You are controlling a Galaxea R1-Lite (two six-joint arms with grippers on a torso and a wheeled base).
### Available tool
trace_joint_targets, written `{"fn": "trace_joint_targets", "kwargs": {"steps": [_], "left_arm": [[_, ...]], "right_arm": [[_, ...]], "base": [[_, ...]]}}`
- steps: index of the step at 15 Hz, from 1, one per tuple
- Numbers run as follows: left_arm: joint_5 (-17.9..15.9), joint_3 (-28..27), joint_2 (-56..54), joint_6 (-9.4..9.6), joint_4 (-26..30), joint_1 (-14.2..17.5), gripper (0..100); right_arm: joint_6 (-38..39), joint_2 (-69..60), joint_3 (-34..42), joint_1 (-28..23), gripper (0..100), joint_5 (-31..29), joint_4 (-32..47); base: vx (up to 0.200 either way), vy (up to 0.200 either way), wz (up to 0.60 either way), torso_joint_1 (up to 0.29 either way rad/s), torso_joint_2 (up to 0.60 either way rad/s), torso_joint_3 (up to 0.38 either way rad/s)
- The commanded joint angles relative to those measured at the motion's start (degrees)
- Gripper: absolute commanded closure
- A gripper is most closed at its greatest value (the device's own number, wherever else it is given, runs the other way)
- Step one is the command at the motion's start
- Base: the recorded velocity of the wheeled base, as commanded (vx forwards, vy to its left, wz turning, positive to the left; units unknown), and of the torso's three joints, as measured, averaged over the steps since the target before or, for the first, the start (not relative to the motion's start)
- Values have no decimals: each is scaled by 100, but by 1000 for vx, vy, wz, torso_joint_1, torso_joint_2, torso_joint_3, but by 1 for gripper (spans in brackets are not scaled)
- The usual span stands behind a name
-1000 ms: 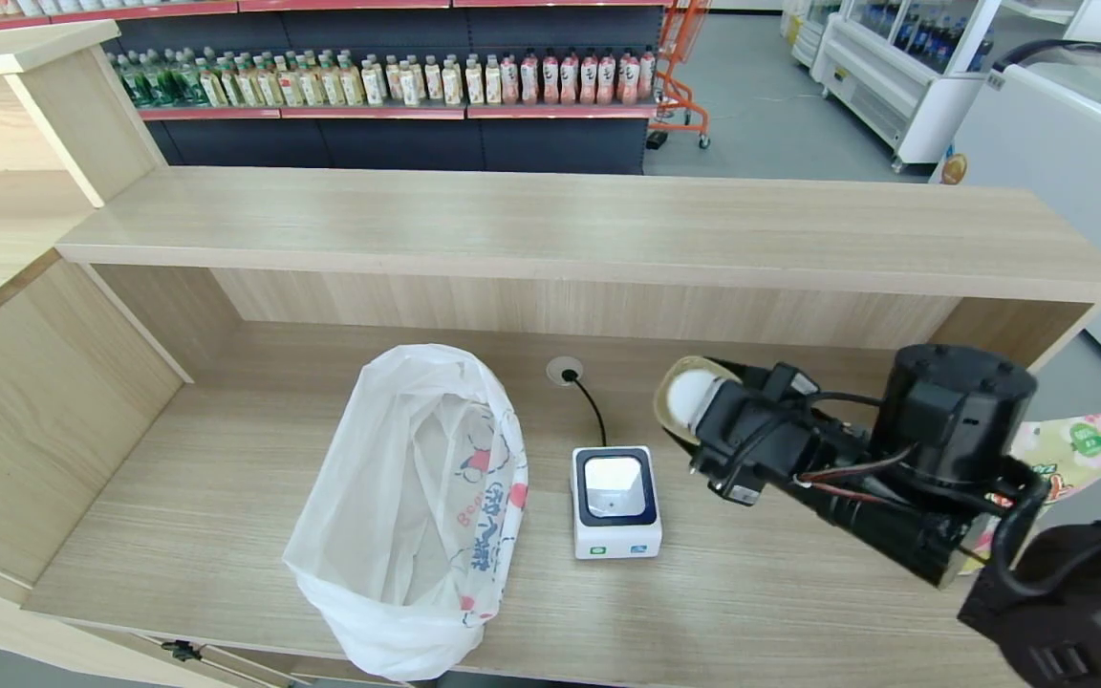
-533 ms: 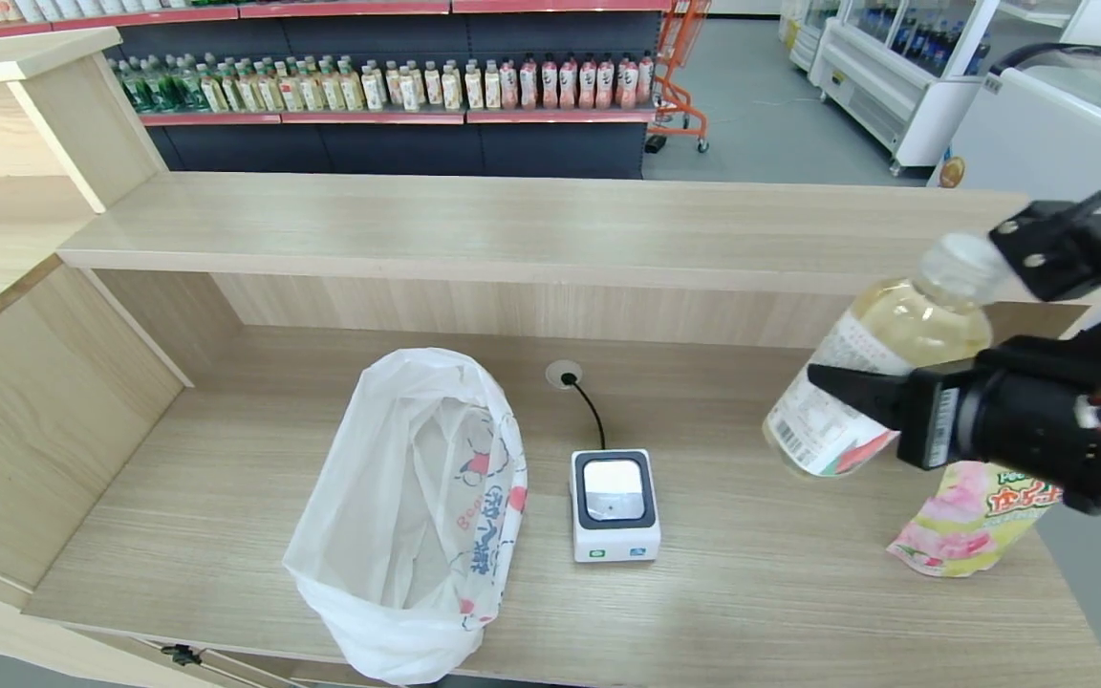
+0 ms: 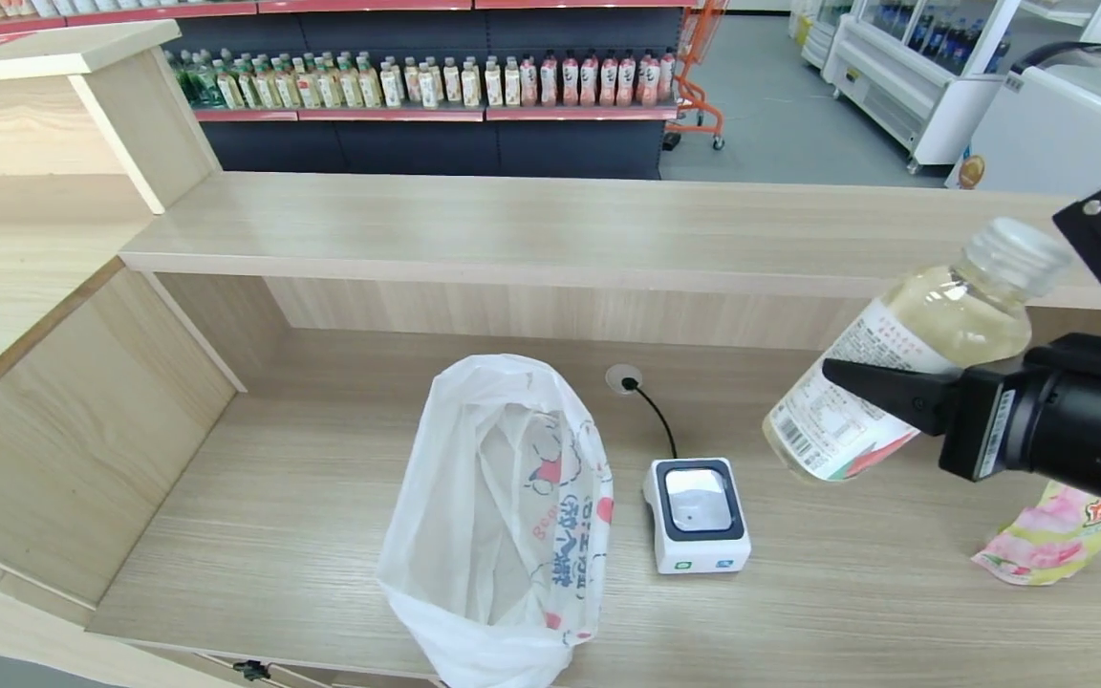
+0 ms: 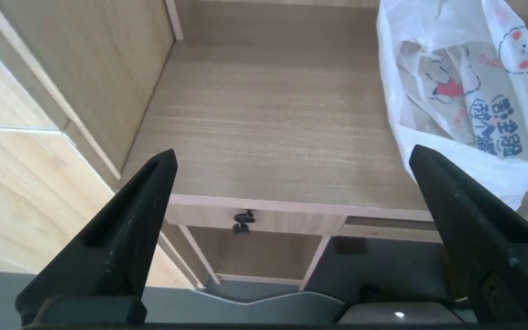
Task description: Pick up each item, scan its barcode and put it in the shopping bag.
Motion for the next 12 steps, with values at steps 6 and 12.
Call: {"fn": "trace_joint_targets", "kwargs": {"steps": [6,12], "left_arm": [[1,0,1,11,-4,1,0],[1,0,1,-16,-4,1,0]], "right_arm": [[-691,1571,170,707,100,170,-1256],[-1086,2450,970,777,100,469,-2917]], "base": [[0,167,0,3,0,3],[0,0,0,0,0,0]]}}
